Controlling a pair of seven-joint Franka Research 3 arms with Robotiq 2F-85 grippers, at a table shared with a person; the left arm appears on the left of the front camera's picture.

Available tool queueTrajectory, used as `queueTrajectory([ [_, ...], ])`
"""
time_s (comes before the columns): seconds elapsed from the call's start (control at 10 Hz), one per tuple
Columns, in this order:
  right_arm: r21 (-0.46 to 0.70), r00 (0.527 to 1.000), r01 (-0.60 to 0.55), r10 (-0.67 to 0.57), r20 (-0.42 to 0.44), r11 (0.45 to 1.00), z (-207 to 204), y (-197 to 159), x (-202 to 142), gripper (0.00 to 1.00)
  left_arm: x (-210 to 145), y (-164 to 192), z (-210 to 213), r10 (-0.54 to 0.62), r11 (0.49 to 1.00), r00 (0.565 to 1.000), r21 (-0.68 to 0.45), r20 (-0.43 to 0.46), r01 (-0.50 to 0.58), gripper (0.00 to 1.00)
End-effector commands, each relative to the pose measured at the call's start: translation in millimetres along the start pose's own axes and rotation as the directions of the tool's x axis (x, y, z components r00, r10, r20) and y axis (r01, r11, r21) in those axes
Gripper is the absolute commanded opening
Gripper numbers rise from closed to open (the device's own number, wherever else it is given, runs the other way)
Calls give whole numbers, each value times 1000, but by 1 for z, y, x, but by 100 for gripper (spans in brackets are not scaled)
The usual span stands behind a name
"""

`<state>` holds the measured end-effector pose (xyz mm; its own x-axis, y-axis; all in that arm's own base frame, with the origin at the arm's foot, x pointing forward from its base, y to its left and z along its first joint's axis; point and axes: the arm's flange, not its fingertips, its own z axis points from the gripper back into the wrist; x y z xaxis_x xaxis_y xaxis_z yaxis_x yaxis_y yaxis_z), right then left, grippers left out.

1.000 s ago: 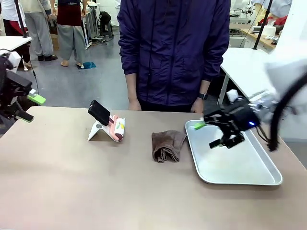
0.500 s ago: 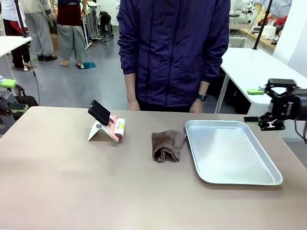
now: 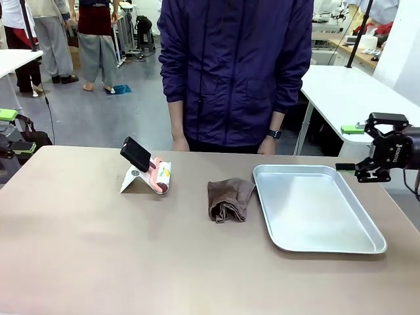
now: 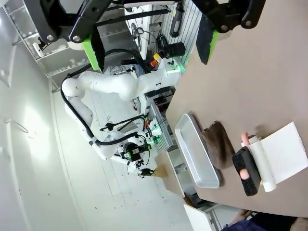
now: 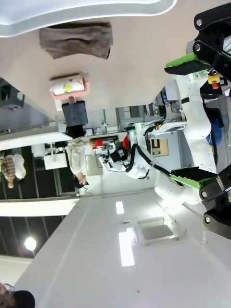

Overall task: Clean the surface of the table.
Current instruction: Return the Lint Roller and towel to their original positions.

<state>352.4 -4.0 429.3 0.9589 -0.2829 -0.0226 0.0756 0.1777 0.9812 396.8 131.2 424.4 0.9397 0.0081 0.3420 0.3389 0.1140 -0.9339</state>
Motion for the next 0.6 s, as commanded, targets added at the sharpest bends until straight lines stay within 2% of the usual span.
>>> queueTrajectory([
  [0.0,12,1000,6,-6,8,1000,2,6,-1,100,-5,-6,-4,15,1000,1000,8,11,-15,100],
  [0.5,12,1000,6,-6,8,1000,2,6,-1,100,-5,-6,-4,15,1000,1000,8,11,-15,100],
])
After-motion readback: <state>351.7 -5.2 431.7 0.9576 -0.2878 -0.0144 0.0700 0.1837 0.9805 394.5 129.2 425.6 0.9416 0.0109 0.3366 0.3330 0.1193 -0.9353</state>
